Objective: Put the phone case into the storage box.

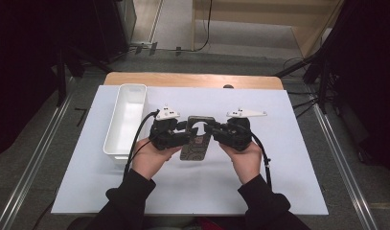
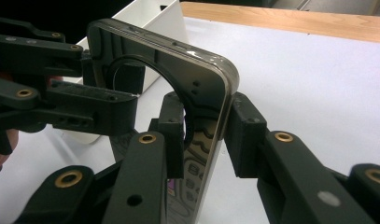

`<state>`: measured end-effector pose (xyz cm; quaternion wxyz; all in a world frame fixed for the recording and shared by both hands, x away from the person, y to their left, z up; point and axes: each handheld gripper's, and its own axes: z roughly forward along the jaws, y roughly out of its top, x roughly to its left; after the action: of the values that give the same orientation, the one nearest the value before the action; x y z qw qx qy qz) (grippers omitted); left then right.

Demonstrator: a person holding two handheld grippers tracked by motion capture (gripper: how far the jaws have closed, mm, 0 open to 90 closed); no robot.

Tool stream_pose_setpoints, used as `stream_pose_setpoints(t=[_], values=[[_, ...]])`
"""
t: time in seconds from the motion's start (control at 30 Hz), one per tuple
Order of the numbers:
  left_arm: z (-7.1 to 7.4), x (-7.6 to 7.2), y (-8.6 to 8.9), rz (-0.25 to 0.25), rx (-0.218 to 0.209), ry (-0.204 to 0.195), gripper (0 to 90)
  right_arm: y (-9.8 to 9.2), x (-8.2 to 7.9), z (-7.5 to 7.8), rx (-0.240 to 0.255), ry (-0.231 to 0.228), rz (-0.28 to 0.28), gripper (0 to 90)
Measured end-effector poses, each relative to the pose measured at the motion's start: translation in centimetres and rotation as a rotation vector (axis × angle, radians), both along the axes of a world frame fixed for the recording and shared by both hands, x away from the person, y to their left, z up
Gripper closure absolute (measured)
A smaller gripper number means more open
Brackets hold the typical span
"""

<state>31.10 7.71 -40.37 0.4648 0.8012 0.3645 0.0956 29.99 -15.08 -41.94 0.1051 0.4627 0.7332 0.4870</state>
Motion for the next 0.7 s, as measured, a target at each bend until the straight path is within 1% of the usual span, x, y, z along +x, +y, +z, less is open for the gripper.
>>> stream_pose_setpoints(t=[0.07,0.1,0.13,0.23,0.3,0.33,0.4,0.47,0.57,0.6,0.7], values=[[-0.01,0.01,0.0,0.002,0.005,0.001,56.3,0.04,-0.01,-0.02,-0.003,-0.001,0.003,68.7],[-0.03,0.05,0.04,0.01,0.004,0.012,56.7,0.07,-0.02,-0.02,-0.003,0.0,0.005,68.7],[-0.04,0.01,0.08,0.008,0.001,0.006,61.2,0.1,-0.02,-0.03,-0.005,-0.002,0.006,68.7],[-0.03,0.05,0.1,0.013,0.001,0.009,61.9,0.18,-0.06,-0.02,-0.008,-0.003,0.005,68.7],[0.01,0.03,0.14,0.02,0.002,0.003,61.9,0.32,-0.12,-0.01,-0.01,-0.005,0.007,68.7],[0.04,0.04,0.12,0.023,0.007,0.008,62.0,0.37,-0.16,0.0,-0.009,-0.003,0.007,68.7],[0.03,0.02,0.11,0.027,0.014,0.007,65.1,0.44,-0.18,0.0,-0.012,-0.007,0.009,68.8],[0.01,-0.01,0.06,0.031,0.015,0.006,65.1,0.52,-0.22,0.01,-0.016,-0.006,0.006,68.8],[0.05,-0.08,-0.03,0.034,0.024,0.005,67.4,0.58,-0.24,0.01,-0.016,-0.007,0.007,68.8],[0.04,-0.09,-0.05,0.035,0.025,0.003,69.5,0.61,-0.25,0.01,-0.017,-0.007,0.008,68.9],[0.03,-0.08,-0.05,0.039,0.026,0.006,70.1,0.69,-0.29,0.01,-0.019,-0.009,0.009,69.0]])
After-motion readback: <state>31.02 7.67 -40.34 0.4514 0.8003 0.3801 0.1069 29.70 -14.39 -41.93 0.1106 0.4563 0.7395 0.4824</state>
